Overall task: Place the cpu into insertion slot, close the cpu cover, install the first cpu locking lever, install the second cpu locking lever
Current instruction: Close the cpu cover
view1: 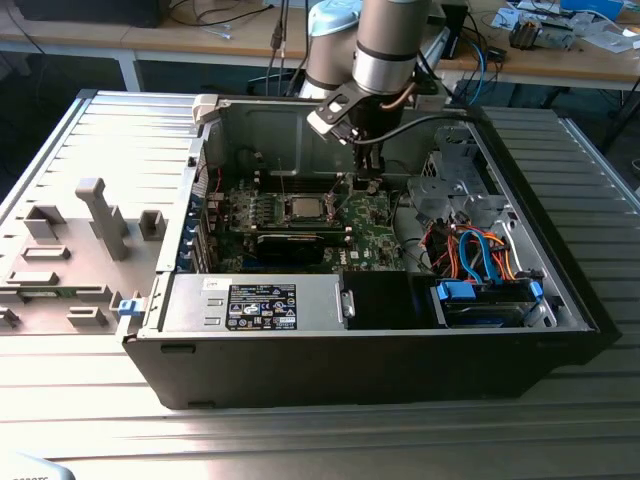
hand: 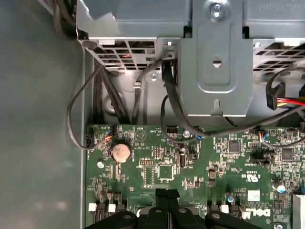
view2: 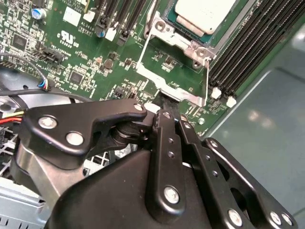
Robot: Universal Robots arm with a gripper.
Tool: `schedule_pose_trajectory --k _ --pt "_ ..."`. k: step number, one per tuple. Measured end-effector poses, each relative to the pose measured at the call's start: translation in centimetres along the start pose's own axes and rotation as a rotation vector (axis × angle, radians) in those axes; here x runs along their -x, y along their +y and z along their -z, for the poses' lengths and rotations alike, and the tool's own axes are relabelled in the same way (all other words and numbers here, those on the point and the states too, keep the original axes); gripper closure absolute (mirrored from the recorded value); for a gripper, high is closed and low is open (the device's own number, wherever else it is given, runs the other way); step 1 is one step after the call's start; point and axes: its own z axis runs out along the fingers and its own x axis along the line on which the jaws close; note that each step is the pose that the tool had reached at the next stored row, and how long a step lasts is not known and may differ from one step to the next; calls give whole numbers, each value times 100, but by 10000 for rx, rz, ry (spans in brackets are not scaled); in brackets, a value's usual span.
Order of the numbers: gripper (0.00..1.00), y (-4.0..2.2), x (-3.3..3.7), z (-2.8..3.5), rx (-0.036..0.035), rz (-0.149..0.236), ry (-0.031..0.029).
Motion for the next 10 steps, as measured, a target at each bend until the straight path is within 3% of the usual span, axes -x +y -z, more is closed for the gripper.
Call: schedule_pose_trajectory --k 3,4,8,10 --pt "89 -79 -1 0 1 1 6" --pt "89 -143 -2 0 2 -1 6" --pt "89 -269 -5 -3 2 0 12" --pt "89 -296 -6 -5 2 -1 14"
